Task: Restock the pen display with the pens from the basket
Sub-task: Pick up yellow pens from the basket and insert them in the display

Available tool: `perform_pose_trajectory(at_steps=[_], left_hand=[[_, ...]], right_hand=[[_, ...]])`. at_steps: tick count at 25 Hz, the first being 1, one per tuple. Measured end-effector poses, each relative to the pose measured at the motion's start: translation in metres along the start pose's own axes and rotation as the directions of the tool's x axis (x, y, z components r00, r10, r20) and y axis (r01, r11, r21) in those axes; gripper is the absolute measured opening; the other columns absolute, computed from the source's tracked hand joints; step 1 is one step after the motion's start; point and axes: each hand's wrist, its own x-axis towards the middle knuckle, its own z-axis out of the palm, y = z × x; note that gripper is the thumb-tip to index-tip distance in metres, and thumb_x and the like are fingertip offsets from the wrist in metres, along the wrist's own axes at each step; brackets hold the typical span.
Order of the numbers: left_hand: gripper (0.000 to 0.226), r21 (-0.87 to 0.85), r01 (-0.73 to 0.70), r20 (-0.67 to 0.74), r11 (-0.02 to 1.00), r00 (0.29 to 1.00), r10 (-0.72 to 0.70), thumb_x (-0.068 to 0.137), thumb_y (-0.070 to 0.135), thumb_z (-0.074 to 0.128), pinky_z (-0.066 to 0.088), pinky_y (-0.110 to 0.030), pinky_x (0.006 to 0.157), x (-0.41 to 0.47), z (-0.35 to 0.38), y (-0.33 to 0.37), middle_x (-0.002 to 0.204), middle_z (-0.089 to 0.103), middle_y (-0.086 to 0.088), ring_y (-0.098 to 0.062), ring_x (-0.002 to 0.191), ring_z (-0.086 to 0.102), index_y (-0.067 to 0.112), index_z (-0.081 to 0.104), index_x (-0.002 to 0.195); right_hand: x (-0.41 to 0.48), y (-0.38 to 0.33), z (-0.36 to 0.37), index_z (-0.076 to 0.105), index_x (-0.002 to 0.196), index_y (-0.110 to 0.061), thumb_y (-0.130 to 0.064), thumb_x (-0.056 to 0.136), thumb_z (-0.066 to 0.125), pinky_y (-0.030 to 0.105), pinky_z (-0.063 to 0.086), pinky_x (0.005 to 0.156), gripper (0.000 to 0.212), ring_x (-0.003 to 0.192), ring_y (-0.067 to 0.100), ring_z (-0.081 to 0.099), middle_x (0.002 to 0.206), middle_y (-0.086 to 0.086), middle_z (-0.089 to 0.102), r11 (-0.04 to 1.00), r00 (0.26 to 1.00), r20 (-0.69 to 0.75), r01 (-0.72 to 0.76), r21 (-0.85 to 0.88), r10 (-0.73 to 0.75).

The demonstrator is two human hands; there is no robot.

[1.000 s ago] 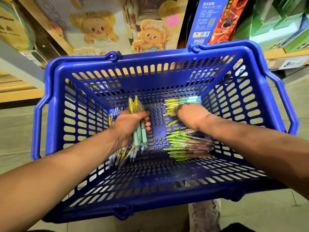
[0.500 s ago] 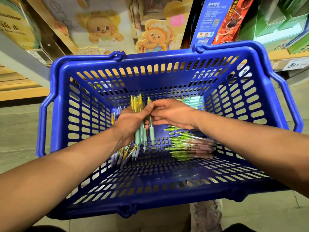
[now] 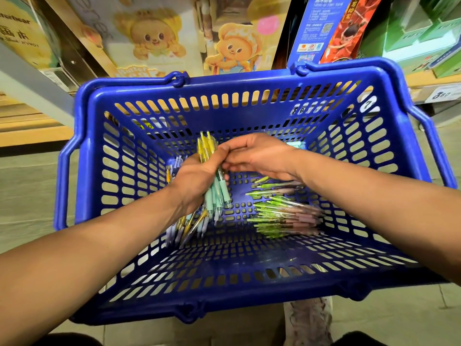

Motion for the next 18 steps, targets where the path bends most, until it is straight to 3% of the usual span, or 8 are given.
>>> perform_pose_trajectory(at_steps=[3, 5, 7, 8, 9, 12, 15, 18], left_hand=[[0.022, -0.021, -0.009, 0.001, 1.0, 1.0, 0.009, 0.093, 0.021, 0.074, 0.054, -0.036, 0.065, 0.0, 0.0, 0.003, 0.071, 0.066, -0.005, -0.019, 0.058, 0.059, 0.011, 0.054, 0.094], [0.02, -0.024, -0.002, -0.022, 1.0, 1.0, 0.001, 0.093, 0.013, 0.072, 0.053, -0.034, 0.06, 0.001, -0.002, 0.004, 0.07, 0.065, -0.005, -0.019, 0.056, 0.058, 0.008, 0.053, 0.095], [0.022, -0.021, 0.008, -0.02, 1.0, 1.0, -0.009, 0.093, 0.011, 0.072, 0.053, -0.034, 0.06, 0.0, -0.004, 0.003, 0.074, 0.066, -0.006, -0.018, 0.057, 0.059, 0.008, 0.05, 0.098], [0.023, -0.018, 0.009, -0.013, 1.0, 1.0, -0.009, 0.093, 0.011, 0.072, 0.053, -0.035, 0.062, 0.0, -0.004, 0.003, 0.076, 0.067, -0.006, -0.019, 0.059, 0.06, 0.01, 0.05, 0.097], [0.023, -0.012, 0.008, -0.01, 1.0, 1.0, -0.008, 0.092, 0.012, 0.072, 0.053, -0.037, 0.064, 0.0, -0.005, 0.002, 0.077, 0.068, -0.007, -0.019, 0.06, 0.061, 0.012, 0.049, 0.095], [0.027, -0.006, 0.011, -0.003, 1.0, 1.0, -0.011, 0.092, 0.014, 0.073, 0.053, -0.035, 0.064, 0.002, -0.005, 0.001, 0.081, 0.07, -0.006, -0.018, 0.064, 0.063, 0.016, 0.047, 0.094], [0.027, 0.007, 0.015, -0.001, 1.0, 1.0, -0.015, 0.091, 0.015, 0.074, 0.053, -0.033, 0.064, 0.002, -0.005, 0.001, 0.085, 0.071, -0.007, -0.017, 0.064, 0.064, 0.018, 0.047, 0.092], [0.023, 0.006, 0.029, 0.023, 1.0, 0.999, -0.029, 0.09, 0.014, 0.075, 0.055, -0.033, 0.064, 0.0, -0.005, 0.0, 0.084, 0.074, -0.007, -0.017, 0.064, 0.065, 0.015, 0.052, 0.092]], right_hand=[[0.001, -0.001, -0.018, 0.079, 0.095, -0.026, -0.007, 0.095, 0.065, 0.019, 0.055, 0.072, 0.024, 0.08, 0.007, 0.067, 0.086, -0.004, 0.077, 0.983, 0.985, -0.173, -0.033, -0.182, 0.001], [0.0, 0.008, -0.032, 0.076, 0.092, -0.027, -0.01, 0.095, 0.064, 0.024, 0.055, 0.08, 0.021, 0.087, 0.011, 0.066, 0.085, -0.008, 0.073, 0.881, 0.961, -0.276, -0.157, -0.447, 0.032], [-0.004, 0.023, -0.048, 0.074, 0.097, -0.027, -0.008, 0.094, 0.064, 0.025, 0.052, 0.083, 0.022, 0.095, 0.014, 0.067, 0.098, -0.009, 0.071, 0.443, 0.955, -0.296, -0.28, -0.852, 0.034], [-0.006, 0.031, -0.055, 0.073, 0.106, -0.026, -0.004, 0.093, 0.063, 0.026, 0.052, 0.079, 0.027, 0.095, 0.016, 0.066, 0.107, -0.005, 0.07, 0.221, 0.96, -0.276, -0.278, -0.935, 0.041], [-0.009, 0.038, -0.059, 0.07, 0.115, -0.025, 0.0, 0.092, 0.061, 0.027, 0.05, 0.075, 0.035, 0.093, 0.019, 0.064, 0.115, -0.001, 0.068, 0.076, 0.966, -0.253, -0.256, -0.964, 0.054], [-0.015, 0.052, -0.069, 0.062, 0.128, -0.025, 0.006, 0.091, 0.056, 0.029, 0.045, 0.068, 0.049, 0.091, 0.024, 0.06, 0.118, 0.002, 0.059, -0.139, 0.982, -0.18, -0.17, -0.976, 0.062], [-0.016, 0.055, -0.072, 0.062, 0.123, -0.02, 0.006, 0.091, 0.055, 0.033, 0.047, 0.065, 0.041, 0.088, 0.024, 0.056, 0.106, 0.001, 0.057, -0.263, 0.99, -0.141, -0.131, -0.956, 0.019], [-0.016, 0.055, -0.073, 0.063, 0.116, -0.017, -0.002, 0.094, 0.056, 0.036, 0.05, 0.064, 0.028, 0.083, 0.024, 0.056, 0.097, 0.001, 0.054, -0.305, 0.988, -0.155, -0.148, -0.941, -0.002]])
